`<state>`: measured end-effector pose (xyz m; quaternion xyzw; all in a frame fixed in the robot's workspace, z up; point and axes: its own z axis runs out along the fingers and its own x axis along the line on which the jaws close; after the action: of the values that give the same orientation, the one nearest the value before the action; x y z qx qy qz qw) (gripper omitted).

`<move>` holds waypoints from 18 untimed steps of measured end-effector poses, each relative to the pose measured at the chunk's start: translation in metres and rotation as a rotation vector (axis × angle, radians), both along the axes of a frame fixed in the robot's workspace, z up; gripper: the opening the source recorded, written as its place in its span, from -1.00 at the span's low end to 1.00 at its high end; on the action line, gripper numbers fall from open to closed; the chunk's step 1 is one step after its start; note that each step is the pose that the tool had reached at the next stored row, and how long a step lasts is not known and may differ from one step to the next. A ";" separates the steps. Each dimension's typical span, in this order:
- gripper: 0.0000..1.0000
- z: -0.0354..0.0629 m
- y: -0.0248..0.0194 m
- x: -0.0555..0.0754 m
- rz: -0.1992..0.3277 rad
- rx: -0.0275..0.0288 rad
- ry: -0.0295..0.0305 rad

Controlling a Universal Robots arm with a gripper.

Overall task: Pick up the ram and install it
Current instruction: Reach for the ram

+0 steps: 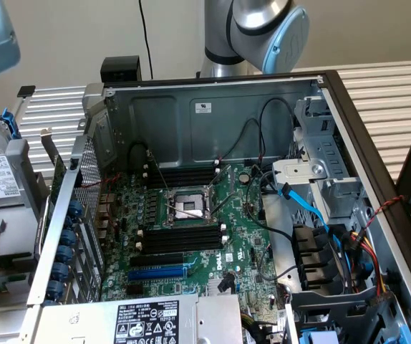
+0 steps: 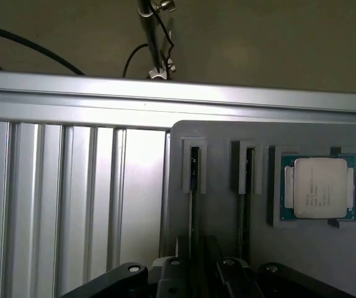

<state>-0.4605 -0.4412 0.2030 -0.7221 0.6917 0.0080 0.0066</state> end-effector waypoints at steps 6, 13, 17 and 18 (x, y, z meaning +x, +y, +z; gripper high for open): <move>-0.51 -0.0004 -0.0002 0.000 0.000 0.0001 -0.0003; -0.51 -0.0003 -0.0003 0.000 0.000 0.0000 -0.0002; -0.70 -0.0003 -0.0003 0.000 0.000 0.0000 -0.0003; -0.70 -0.0003 -0.0003 0.000 0.000 0.0000 -0.0002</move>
<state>-0.4605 -0.4415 0.2027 -0.7221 0.6917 0.0079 0.0067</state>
